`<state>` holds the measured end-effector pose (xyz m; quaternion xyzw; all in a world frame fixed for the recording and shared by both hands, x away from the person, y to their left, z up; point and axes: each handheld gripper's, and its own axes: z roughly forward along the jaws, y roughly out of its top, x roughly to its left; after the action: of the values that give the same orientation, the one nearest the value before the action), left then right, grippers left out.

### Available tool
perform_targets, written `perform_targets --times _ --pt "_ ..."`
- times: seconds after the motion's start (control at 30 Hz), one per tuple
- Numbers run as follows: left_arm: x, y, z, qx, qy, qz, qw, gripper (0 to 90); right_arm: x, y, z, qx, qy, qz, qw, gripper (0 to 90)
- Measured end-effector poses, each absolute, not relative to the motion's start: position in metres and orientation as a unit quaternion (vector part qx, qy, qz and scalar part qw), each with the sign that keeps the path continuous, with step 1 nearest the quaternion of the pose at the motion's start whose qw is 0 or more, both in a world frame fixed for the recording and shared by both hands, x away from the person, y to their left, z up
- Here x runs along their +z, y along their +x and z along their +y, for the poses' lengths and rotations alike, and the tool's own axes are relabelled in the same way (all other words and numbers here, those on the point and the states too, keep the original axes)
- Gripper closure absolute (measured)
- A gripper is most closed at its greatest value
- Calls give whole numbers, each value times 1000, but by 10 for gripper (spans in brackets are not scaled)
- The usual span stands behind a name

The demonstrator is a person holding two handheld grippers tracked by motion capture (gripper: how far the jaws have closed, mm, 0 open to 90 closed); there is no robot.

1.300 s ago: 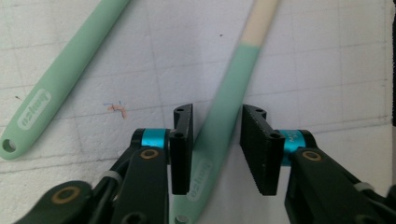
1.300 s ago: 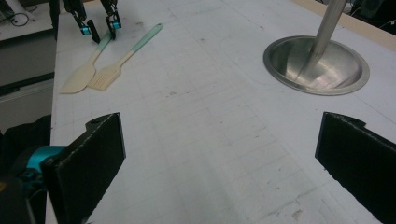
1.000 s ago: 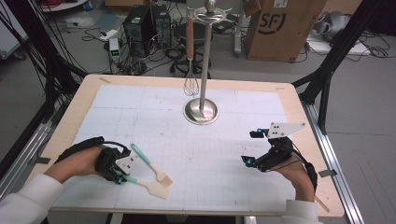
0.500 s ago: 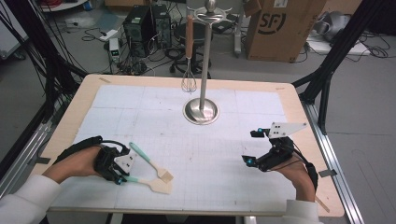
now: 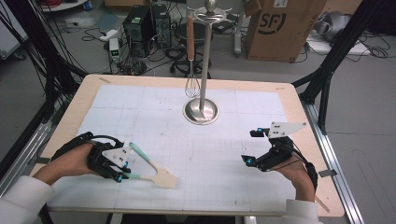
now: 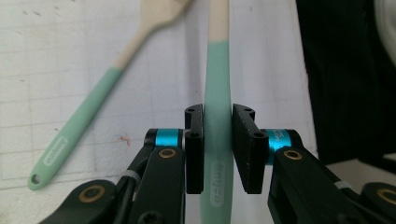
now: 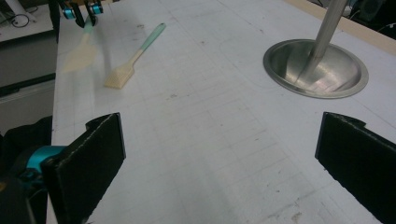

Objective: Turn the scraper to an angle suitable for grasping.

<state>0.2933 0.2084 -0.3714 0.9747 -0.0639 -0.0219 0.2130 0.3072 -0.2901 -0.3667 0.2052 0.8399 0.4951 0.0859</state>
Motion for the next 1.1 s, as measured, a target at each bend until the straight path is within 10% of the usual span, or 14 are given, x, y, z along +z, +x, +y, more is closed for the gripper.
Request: perform_targets --times 1.1 --pt "-293 316 146 9 934 -3 357 757 -344 295 -310 516 175 833 98 1"
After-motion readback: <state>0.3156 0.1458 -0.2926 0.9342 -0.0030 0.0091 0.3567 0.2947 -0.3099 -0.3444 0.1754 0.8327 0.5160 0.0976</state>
